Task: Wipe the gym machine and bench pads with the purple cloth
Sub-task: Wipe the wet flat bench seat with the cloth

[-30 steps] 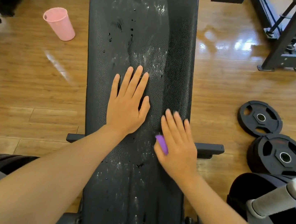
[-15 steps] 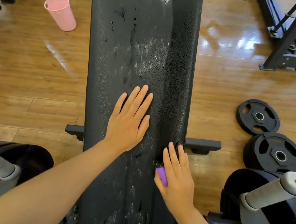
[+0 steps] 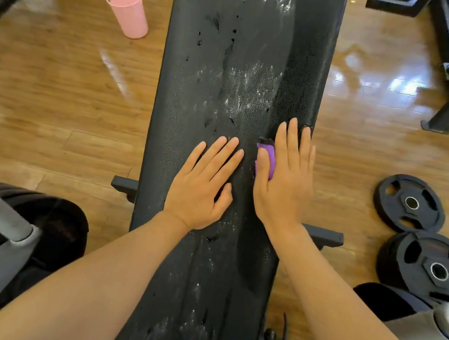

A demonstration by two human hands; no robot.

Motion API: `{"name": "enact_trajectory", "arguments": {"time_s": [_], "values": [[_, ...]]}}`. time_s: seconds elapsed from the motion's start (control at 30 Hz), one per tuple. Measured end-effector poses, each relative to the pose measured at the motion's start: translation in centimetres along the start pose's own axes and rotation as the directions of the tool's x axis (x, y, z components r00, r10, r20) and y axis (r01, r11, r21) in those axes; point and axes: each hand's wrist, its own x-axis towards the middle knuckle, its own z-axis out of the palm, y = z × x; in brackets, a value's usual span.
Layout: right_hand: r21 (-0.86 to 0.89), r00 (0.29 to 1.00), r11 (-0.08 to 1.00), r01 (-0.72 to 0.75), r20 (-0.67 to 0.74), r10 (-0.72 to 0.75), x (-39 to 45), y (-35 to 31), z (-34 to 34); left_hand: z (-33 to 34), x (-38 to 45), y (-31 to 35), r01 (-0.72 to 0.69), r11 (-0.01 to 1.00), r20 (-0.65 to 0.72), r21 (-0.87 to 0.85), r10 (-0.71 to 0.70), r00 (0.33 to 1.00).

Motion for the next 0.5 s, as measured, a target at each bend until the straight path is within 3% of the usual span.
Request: {"name": "enact_trajectory", "arguments": {"time_s": [0.17, 0.33, 0.5], "values": [[-0.004, 0.999, 0.999, 0.032, -0.039, -0.032, -4.3, 0.5, -0.2, 0.0, 0.0, -0.1, -0.005, 1.0, -0.008, 0.001, 0.005, 1.0], [-0.078, 0.998, 0.995, 0.059, 0.012, -0.059, -10.0, 0.2, -0.8, 0.3, -0.3, -0.2, -0.013, 1.0, -0.001, -0.014, 0.013, 1.0], [-0.074, 0.998, 0.995, -0.059, -0.027, 0.058, -17.0, -0.7, -1.1, 0.6, -0.3, -0.4, -0.025, 1.0, -0.013, -0.017, 0.025, 1.0]]}}
